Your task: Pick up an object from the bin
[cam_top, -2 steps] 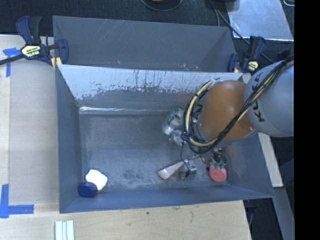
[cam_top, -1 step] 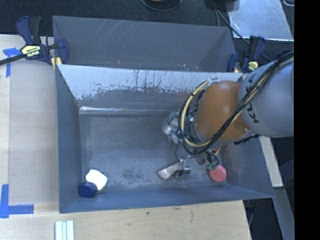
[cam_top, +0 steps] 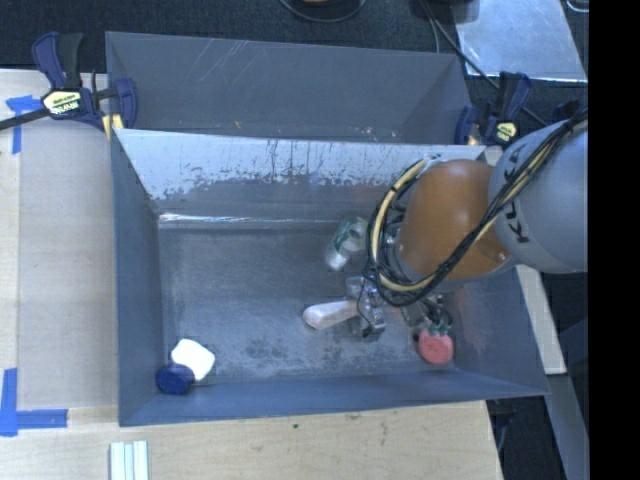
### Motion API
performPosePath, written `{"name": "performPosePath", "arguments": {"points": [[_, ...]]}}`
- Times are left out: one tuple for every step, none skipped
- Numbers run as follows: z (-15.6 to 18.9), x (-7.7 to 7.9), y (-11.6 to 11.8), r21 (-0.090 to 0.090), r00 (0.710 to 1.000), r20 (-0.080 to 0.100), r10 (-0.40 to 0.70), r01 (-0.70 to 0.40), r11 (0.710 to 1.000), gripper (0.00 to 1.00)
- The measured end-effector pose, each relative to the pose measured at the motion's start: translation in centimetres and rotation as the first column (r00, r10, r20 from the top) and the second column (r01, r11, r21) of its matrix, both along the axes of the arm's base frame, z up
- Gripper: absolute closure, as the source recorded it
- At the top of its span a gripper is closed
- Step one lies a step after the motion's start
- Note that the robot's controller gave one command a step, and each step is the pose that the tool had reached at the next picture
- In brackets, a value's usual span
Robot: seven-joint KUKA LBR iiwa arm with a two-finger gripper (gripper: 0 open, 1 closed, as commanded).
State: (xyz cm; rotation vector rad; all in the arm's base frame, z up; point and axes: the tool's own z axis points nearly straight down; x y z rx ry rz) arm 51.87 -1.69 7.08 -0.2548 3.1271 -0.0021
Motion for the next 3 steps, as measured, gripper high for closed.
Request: {"name": "performPosePath", "arguments": {"points": [[0.0, 0.0, 0.0, 0.000, 1.000, 0.000, -0.001, 0.001, 1.000, 1.00], [0.4, -0.1, 0.0, 0.000, 1.000, -0.004, -0.001, 0.001, 1.000, 1.00], [2.1, -0.3, 0.0, 0.000, 1.000, -0.012, -0.001, 0.001, 1.000, 1.00]]}}
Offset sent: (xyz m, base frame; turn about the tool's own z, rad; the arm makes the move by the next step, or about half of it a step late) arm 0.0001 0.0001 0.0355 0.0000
